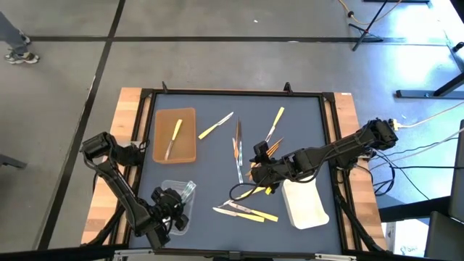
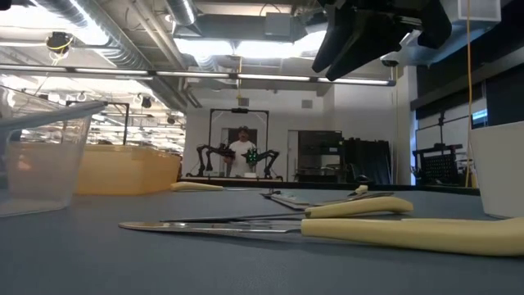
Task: Sort silverware by color (type)
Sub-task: Put the green knife into the transparent bin, then put the gold knife into the white bin
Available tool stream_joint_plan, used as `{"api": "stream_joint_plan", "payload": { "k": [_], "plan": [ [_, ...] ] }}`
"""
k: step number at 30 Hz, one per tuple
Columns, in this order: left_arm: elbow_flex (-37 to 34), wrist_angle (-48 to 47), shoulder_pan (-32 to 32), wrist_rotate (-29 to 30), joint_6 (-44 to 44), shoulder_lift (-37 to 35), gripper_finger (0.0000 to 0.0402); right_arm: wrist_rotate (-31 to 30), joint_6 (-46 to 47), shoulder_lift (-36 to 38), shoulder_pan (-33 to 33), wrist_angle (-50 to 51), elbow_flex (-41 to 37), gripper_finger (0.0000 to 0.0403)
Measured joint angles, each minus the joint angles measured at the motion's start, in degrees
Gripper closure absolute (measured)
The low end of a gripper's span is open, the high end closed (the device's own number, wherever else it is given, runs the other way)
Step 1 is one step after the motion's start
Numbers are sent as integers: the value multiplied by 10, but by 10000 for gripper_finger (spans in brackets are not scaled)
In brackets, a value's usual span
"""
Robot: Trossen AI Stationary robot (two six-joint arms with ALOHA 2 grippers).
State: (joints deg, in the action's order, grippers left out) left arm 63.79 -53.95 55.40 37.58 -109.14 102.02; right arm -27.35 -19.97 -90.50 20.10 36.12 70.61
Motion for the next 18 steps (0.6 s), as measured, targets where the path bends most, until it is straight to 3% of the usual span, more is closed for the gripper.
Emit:
{"api": "stream_joint_plan", "payload": {
  "k": [6,18],
  "plan": [
    [0,0,0,1,4,-1,279,0,-11,0,0,0,0,253],
    [0,0,5,15,17,-66,277,0,-14,0,1,0,0,253]
  ]
}}
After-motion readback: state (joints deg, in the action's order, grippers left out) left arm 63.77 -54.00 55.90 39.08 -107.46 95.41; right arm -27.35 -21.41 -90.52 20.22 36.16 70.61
